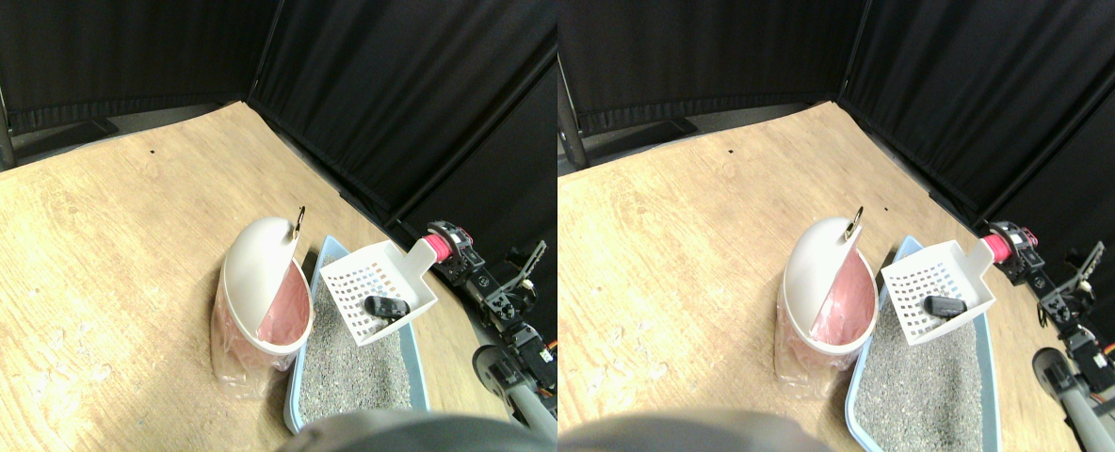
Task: Scoop (unimanual)
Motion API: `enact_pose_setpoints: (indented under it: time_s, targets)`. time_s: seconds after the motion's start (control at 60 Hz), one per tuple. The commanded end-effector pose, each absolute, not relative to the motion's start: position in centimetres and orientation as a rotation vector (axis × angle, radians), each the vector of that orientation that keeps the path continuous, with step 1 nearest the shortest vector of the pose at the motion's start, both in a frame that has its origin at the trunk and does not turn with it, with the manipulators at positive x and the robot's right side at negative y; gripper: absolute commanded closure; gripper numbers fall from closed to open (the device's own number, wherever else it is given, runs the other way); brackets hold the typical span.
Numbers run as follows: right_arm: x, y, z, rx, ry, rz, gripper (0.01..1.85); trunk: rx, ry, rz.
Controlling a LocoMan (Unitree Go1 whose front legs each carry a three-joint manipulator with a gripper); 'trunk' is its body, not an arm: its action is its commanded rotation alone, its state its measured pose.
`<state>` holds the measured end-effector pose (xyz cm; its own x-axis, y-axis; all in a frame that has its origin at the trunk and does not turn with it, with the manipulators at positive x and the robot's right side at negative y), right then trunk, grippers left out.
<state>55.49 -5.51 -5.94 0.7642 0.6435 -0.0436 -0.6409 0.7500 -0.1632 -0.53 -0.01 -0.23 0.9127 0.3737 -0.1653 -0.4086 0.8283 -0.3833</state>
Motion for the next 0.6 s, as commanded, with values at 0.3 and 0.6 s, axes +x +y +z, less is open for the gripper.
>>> enact_pose_setpoints:
  time_s: [0.3, 0.6]
  targets:
    - [55.4, -2.8, -5.0, -0.263, -0.025, 0.789, 1.80, -0.574, 0.062, 0.513]
    - [55.0, -1.6, -5.8, -0.323, 0.009, 0.779, 1.80, -0.581, 0.057, 0.524]
